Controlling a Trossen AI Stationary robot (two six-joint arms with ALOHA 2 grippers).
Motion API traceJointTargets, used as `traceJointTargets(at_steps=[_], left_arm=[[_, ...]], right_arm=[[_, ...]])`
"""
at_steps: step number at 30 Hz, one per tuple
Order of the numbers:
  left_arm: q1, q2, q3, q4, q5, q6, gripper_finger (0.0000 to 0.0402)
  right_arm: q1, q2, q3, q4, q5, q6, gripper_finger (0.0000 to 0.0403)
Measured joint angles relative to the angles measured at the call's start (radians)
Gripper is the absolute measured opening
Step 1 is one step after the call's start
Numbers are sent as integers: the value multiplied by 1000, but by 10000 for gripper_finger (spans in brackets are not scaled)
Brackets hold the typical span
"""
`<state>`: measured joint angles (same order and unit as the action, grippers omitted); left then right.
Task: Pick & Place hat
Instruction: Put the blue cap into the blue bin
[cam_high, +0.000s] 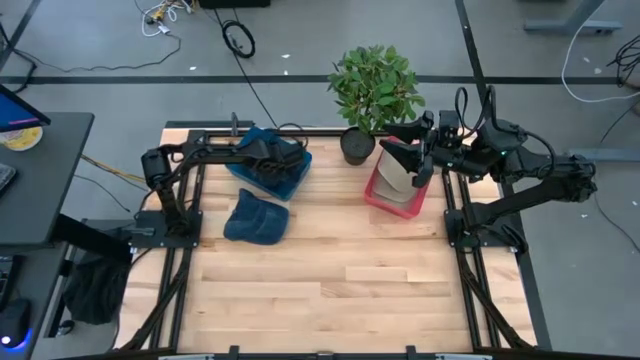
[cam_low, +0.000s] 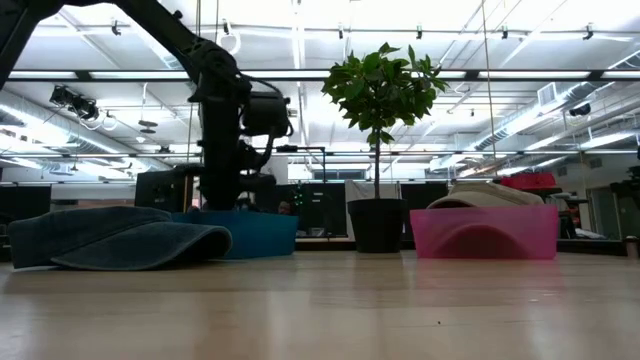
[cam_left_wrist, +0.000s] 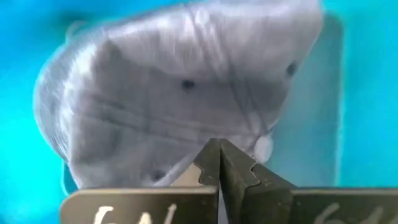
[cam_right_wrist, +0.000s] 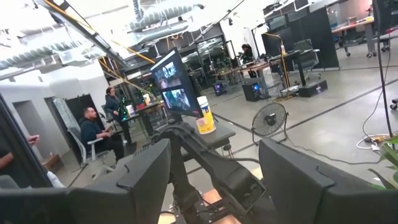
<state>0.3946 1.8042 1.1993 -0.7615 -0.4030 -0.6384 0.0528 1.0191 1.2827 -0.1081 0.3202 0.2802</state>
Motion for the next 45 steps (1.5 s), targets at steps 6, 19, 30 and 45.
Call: traceJointTargets(at_steps=[6,19,30,45], left_arm=[[-7,-1,122,-30,-22,22,2],[-153,-2,430,-262,-52,30,2],[-355,-2,566,-368,-54,-129,2],[-688,-2,713,-399,-131,-204,2]], right_arm=[[0,0,0,0,0,55,249],[0,0,0,36,-25,82,249],[4,0,0,97,-138,250,249],[4,-71,0,62,-261,284,207]])
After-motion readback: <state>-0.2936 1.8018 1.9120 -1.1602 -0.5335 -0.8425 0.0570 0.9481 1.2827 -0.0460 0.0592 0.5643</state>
